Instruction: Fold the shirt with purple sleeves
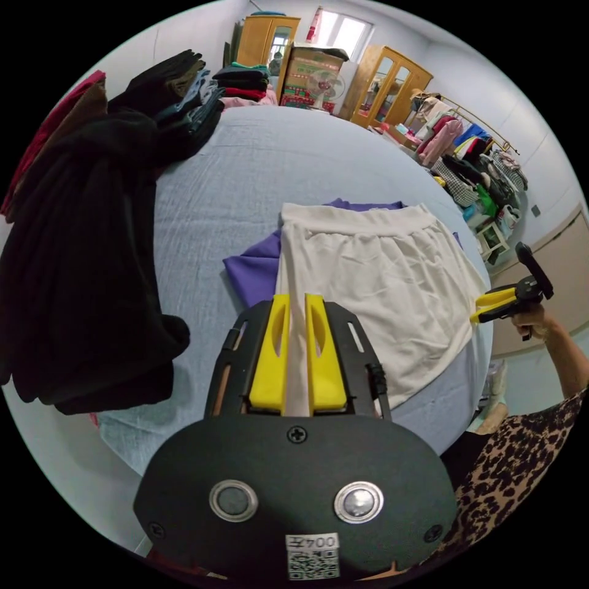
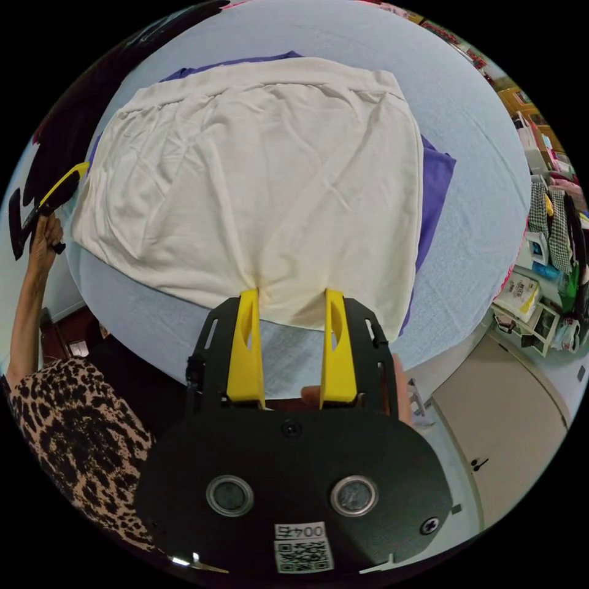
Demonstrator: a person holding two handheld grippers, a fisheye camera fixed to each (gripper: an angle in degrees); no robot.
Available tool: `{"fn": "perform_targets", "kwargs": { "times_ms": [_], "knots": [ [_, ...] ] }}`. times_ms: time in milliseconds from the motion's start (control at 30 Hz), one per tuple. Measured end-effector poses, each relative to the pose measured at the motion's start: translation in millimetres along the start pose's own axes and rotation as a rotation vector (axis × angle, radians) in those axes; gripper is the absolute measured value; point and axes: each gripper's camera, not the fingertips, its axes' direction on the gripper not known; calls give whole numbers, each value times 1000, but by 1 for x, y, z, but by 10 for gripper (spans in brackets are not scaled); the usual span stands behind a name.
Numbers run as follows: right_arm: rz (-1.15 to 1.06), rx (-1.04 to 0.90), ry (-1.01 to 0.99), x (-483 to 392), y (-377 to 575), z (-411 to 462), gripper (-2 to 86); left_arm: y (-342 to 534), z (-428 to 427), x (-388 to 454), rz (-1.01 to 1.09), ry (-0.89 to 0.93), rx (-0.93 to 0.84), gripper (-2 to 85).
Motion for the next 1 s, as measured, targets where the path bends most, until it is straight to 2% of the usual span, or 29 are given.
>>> {"fn": "perform_targets", "kwargs": {
  "times_ms": [400, 633, 833, 1000],
  "knots": [
    [-80, -14, 1, 10, -33, 20, 139, 0, 18, -11, -2, -60, -26, 43],
    [-95, -87, 0, 17, -61, 30, 132, -3, 15, -18, -58, -209, 5, 21],
    [-102, -107, 6, 20, -74, 37, 130, -11, 12, -38, -105, -89, -18, 58],
    [-108, -106, -12, 26, -79, 41, 129, -27, -28, -25, -61, -81, 142, 67]
  ]
}}
